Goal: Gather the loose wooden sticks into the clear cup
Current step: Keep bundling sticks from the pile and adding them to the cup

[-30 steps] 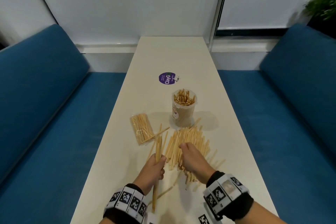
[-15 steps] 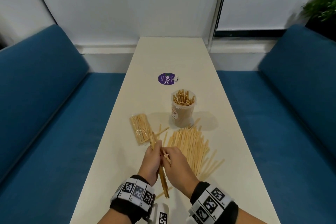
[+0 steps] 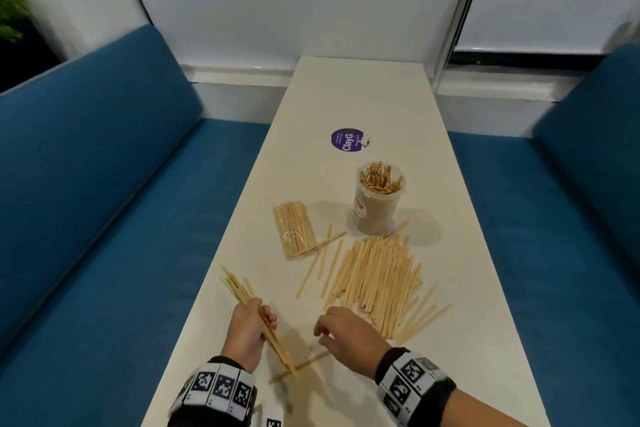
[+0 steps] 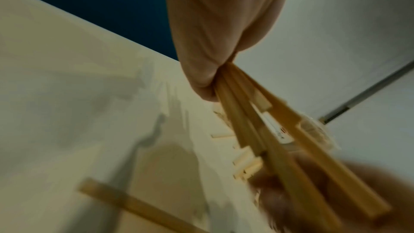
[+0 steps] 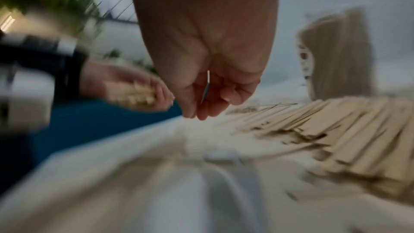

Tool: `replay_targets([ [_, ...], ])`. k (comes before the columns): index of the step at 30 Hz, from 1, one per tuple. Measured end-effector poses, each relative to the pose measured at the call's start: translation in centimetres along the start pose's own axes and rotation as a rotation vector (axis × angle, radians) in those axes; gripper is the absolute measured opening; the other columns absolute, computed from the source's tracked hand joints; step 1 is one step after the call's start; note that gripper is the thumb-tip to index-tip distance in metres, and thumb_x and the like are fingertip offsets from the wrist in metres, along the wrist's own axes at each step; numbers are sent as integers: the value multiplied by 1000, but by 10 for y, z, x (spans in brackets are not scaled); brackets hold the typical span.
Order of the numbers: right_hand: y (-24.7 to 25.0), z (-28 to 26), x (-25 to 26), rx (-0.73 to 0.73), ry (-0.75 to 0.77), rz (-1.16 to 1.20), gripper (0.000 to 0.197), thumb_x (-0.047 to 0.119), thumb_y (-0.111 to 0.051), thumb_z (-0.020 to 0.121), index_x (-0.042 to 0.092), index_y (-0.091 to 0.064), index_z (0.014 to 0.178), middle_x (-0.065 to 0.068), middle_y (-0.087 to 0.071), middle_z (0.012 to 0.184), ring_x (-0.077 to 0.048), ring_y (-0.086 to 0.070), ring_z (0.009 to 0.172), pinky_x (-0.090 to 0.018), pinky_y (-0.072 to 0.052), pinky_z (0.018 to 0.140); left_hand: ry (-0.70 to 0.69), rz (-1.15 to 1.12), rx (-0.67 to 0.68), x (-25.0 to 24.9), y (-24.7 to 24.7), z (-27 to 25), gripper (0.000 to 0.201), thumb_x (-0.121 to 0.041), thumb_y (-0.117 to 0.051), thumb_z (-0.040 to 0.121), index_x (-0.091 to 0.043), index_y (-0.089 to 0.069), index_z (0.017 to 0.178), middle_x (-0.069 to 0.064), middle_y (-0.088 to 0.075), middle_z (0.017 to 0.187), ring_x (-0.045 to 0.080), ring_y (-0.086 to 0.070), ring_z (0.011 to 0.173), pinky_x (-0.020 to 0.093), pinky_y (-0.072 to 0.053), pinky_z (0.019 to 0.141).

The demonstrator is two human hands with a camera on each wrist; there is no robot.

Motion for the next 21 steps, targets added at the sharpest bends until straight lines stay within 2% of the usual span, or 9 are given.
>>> replay_targets([
  [2,-21,1,-5,70,47,-137,22,17,-49,94,8,-58,112,-10,-53,116,-27,-47,108,-36,-40,87,3,-7,-28,2,11,-1,17,-10,-36,98,-11,-39,81,4,-37,64,16,-35,55,27,-33,53],
  [5,-30,-3,-11,94,33,-154,18,17,-48,94,7,-57,106,-11,-52,114,-28,-46,106,-33,-38,82,-27,3,-48,0,22,-3,22,-15,-39,99,-13,-38,77,1,-32,64,13,-29,54,25,-28,52],
  [9,-35,-6,-14,93,28,-151,17,8,-36,97,8,-52,103,-12,-49,108,-27,-45,98,-30,-28,72,-48,7,-79,2,38,-4,26,-22,-44,98,-15,-39,73,-1,-27,63,11,-24,53,24,-24,51],
  [12,-19,-6,-20,1,-110,117,22,8,-36,96,22,-40,80,4,-42,82,-12,-38,70,-25,-30,63,-48,-11,-85,5,45,-3,28,-26,-47,96,-17,-38,71,-2,-24,60,11,-21,51,24,-23,50],
  [13,-12,-6,-22,-18,-157,229,21,13,-38,97,23,-39,79,6,-42,78,-9,-36,65,-23,-31,59,-45,-7,-76,6,43,-3,28,-29,-49,95,-17,-38,72,-4,-23,58,10,-21,50,23,-23,50],
  [15,2,-1,-18,-53,-202,429,13,21,-42,98,22,-45,86,8,-47,80,-6,-41,65,-18,-35,58,-43,15,-36,6,33,-5,28,-36,-51,92,-16,-41,75,-6,-24,53,10,-21,48,23,-24,50],
  [17,11,6,-9,-86,-209,600,11,23,-47,96,22,-49,86,9,-51,81,-6,-45,68,-14,-37,60,-56,43,28,4,16,-8,29,-42,-53,87,-15,-44,80,-7,-26,51,9,-23,47,23,-25,50],
  [19,15,14,2,-96,-210,716,12,22,-52,93,24,-51,82,8,-52,76,-8,-47,66,-14,-39,61,-83,70,109,0,-5,-11,34,-47,-55,78,-15,-45,83,-6,-28,53,8,-25,47,22,-25,50],
  [21,14,20,12,-67,-201,764,11,21,-56,91,23,-54,80,7,-56,72,-7,-50,62,-17,-42,61,-98,93,179,-4,-25,-13,33,-46,-56,80,-15,-47,88,-4,-33,56,8,-30,44,22,-29,48],
])
Point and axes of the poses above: each hand's wrist, its own z-axis towards the middle knuckle, its own y-axis out of the back of the hand, x = y × z, the point moved 7 cm from there along z, towards the middle knuckle
